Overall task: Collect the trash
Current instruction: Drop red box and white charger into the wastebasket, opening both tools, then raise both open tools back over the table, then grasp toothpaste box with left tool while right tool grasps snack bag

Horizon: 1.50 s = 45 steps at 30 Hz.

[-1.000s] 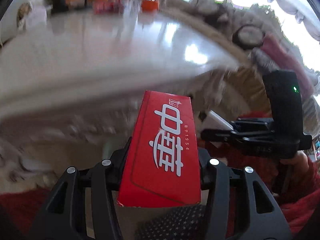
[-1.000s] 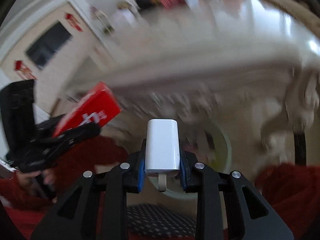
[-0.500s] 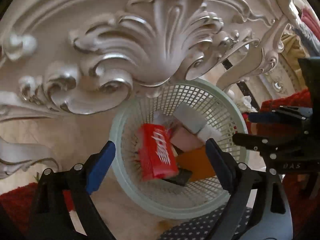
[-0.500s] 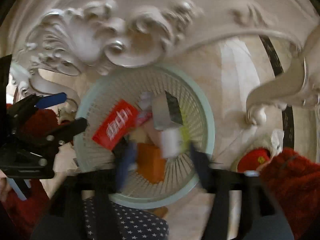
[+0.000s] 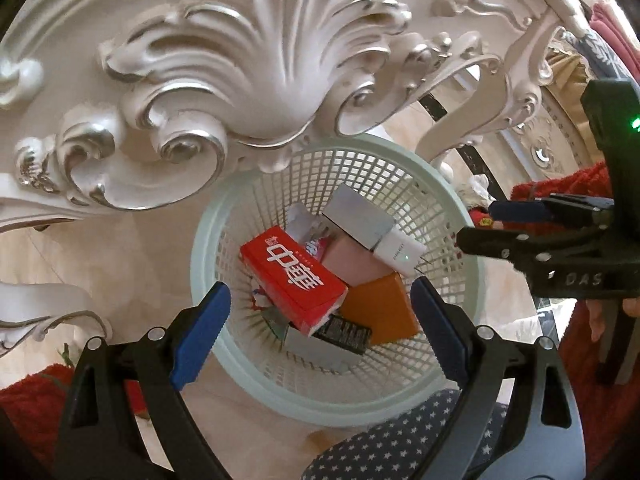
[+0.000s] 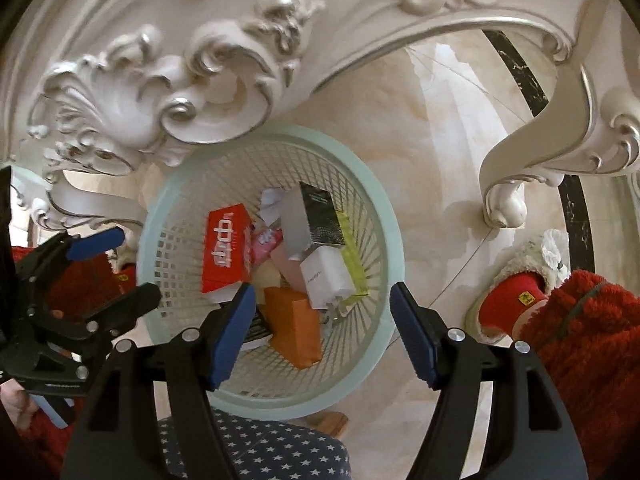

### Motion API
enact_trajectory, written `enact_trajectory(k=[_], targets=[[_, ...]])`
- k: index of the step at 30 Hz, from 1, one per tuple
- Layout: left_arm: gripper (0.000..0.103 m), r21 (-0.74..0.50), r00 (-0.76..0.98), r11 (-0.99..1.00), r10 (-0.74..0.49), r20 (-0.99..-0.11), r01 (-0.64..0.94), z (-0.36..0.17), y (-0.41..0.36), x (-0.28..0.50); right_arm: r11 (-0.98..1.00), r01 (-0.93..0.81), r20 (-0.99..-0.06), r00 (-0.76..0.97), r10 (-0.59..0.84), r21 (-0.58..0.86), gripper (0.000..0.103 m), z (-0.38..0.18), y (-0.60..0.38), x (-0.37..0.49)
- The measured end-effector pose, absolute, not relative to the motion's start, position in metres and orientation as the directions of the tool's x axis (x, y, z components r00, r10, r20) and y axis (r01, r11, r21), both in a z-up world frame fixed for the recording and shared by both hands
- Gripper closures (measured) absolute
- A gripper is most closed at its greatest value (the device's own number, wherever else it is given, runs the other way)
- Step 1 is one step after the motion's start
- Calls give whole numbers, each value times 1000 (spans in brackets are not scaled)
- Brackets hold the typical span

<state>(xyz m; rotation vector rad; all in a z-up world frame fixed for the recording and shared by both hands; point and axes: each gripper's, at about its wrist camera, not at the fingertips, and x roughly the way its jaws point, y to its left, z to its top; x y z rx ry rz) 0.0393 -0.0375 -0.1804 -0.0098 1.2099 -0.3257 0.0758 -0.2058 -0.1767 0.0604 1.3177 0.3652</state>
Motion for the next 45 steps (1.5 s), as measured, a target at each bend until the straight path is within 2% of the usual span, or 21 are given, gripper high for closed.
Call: enact_trajectory(k=[3,7,9,11,13,15,18,23,27,30,35,41,45], targets=[[14,-212,312,936,-298,-902,281,-156,-38,25,907,-275,-895,226,383,319,37,-137,-205,59],[14,-253,384,899,-388,-838,357,-83,-25,2,844,-394,-820,292,492,365,37,-58,-203,37],[14,-255,427,880,-425,-798,401,-41,-16,1,841,-446,-778,391,492,308,36,-12,-203,38],[14,-208,514,873,-436,-738,441,6,-6,7,855,-470,-714,520,469,219,27,33,-201,51],[14,-109,613,888,-392,-686,446,46,7,27,866,-481,-652,614,445,138,20,59,-194,71],[14,-37,683,906,-344,-644,422,70,21,55,891,-454,-604,704,374,22,20,77,-179,108],[14,19,735,936,-262,-626,350,93,46,133,905,-422,-576,753,319,-49,20,86,-153,173],[14,122,754,951,-143,-641,284,93,65,252,908,-405,-603,753,264,-109,20,75,-110,288],[14,128,728,949,-132,-673,290,80,72,336,911,-409,-673,687,273,-47,20,61,-98,364],[14,148,692,927,-143,-707,343,64,68,385,897,-429,-705,669,235,-108,20,48,-83,397],[14,211,658,893,-117,-743,398,47,55,434,897,-422,-739,645,196,-130,20,32,-73,441],[14,193,619,857,-172,-767,478,37,37,476,905,-417,-779,595,197,-89,21,17,-75,472],[14,135,598,881,-189,-779,454,30,33,501,917,-397,-793,551,259,24,30,16,-96,489]])
